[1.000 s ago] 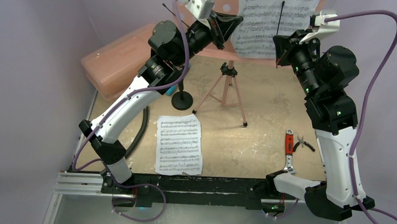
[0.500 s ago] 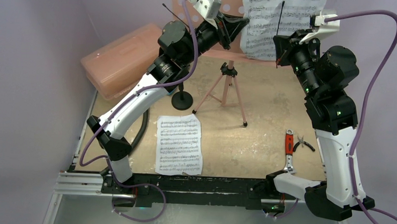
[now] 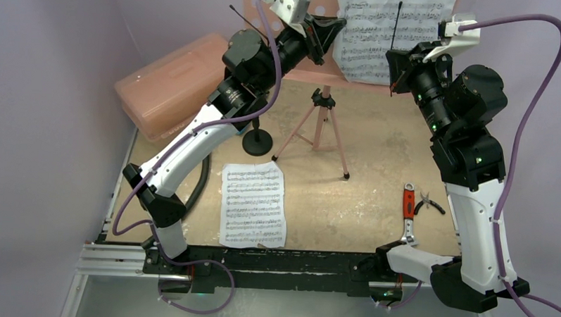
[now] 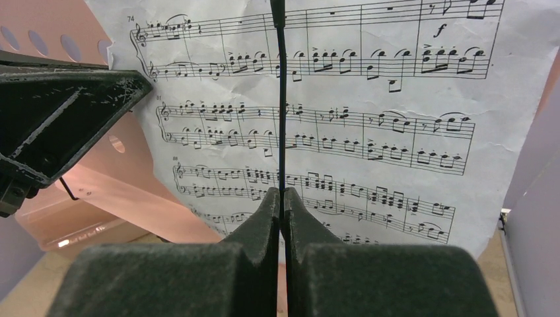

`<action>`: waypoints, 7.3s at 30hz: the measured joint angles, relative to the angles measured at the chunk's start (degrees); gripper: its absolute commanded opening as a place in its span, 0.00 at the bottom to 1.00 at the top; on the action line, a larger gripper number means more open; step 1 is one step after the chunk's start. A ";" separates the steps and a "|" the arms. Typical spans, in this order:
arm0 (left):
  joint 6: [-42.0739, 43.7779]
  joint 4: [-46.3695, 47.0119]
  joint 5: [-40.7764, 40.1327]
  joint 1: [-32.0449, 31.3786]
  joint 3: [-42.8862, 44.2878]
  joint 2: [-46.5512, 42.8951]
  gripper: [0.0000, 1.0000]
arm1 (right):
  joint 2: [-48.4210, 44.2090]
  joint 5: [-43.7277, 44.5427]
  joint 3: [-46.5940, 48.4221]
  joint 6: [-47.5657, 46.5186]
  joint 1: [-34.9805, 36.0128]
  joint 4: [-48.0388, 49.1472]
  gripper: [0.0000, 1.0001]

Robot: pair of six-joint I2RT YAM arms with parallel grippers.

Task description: Set up the instrument practice props

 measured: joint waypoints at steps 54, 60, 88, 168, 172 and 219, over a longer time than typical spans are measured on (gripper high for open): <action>-0.42 1.75 2.43 0.00 2.93 2.01 0.43 | -0.02 0.02 0.00 1.18 0.00 1.62 0.25; -0.52 3.28 2.43 0.00 -1.75 -2.10 0.59 | -0.31 0.02 -0.07 1.40 0.00 3.39 0.45; -1.64 11.43 3.37 0.00 -61.29 -48.26 0.88 | -18.05 -21.53 -27.30 1.77 0.02 20.92 0.96; -53.09 4.11 13.97 24.74 -104.91 -34.71 0.90 | 14.12 -40.61 -69.35 24.09 4.79 23.43 0.95; -54.18 7.06 15.54 24.74 -105.66 -33.68 0.88 | 15.47 -40.63 -69.13 23.78 5.55 23.82 0.94; -59.49 24.50 19.67 15.28 -105.07 -21.53 0.66 | 19.80 -41.53 -67.10 23.47 8.22 24.02 0.92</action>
